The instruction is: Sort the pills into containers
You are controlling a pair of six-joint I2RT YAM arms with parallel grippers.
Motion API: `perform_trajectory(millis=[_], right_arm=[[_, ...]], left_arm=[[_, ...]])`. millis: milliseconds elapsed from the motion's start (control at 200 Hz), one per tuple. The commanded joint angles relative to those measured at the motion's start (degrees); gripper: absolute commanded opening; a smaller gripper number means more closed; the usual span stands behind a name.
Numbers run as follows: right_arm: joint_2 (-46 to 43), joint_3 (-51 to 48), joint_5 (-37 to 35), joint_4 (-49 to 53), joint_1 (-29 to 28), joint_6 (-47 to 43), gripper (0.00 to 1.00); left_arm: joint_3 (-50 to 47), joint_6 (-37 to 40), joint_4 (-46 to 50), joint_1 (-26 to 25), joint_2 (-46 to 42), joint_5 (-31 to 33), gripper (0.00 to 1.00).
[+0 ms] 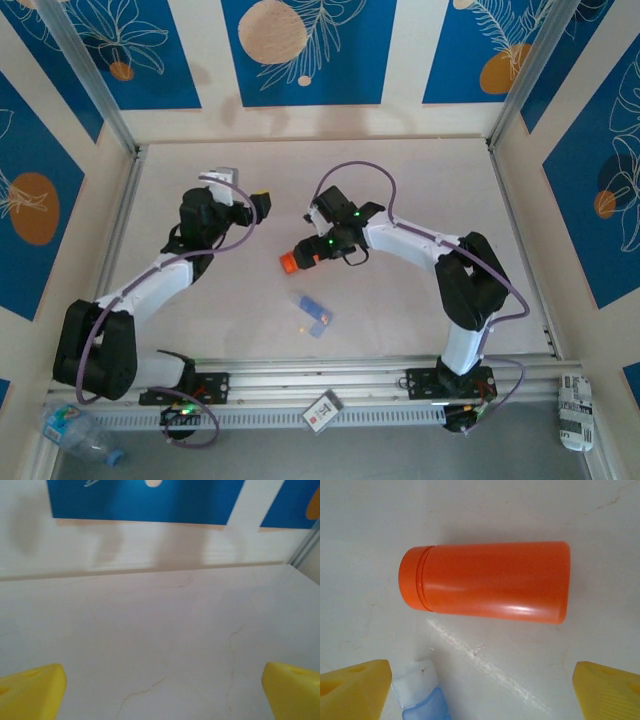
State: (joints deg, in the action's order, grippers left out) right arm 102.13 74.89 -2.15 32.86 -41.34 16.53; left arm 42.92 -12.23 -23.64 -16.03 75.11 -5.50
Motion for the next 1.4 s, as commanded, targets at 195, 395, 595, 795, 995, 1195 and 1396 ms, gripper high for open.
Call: perform_trajectory(millis=[195, 395, 595, 795, 995, 1195, 1396], right_arm=[[-4.83, -4.59, 1.95, 3.69, -5.95, -3.07, 0.91], [-2.58, -4.11, 4.76, 5.63, -7.86, -5.0, 0.83], [1.04, -2.58, 6.53, 5.47, -8.49, -5.56, 0.76], [3.11, -2.32, 8.61, 4.07, -8.5, -5.29, 0.73], [4.7, -1.9, 10.37, 3.2, -8.52, -4.94, 0.69], [5.8, -2.43, 11.15, 2.27, -8.58, -4.6, 0.66], [6.15, -2.91, 11.36, 1.54, -8.5, -4.5, 0.63]], left_arm=[[1.32, -3.1, 0.22, 2.1, -0.93, -2.39, 1.0], [2.83, -3.27, 1.54, 2.21, -0.02, -4.08, 1.0], [3.05, -2.84, 2.42, 2.34, 0.03, -4.69, 1.0], [3.28, -2.47, 2.9, 2.5, -0.11, -5.09, 1.0], [3.75, -2.28, 3.16, 2.67, 0.03, -5.47, 1.0], [3.78, -2.35, 3.25, 2.76, 0.1, -5.75, 1.0], [3.49, -2.53, 2.96, 2.72, 0.09, -6.1, 1.0]])
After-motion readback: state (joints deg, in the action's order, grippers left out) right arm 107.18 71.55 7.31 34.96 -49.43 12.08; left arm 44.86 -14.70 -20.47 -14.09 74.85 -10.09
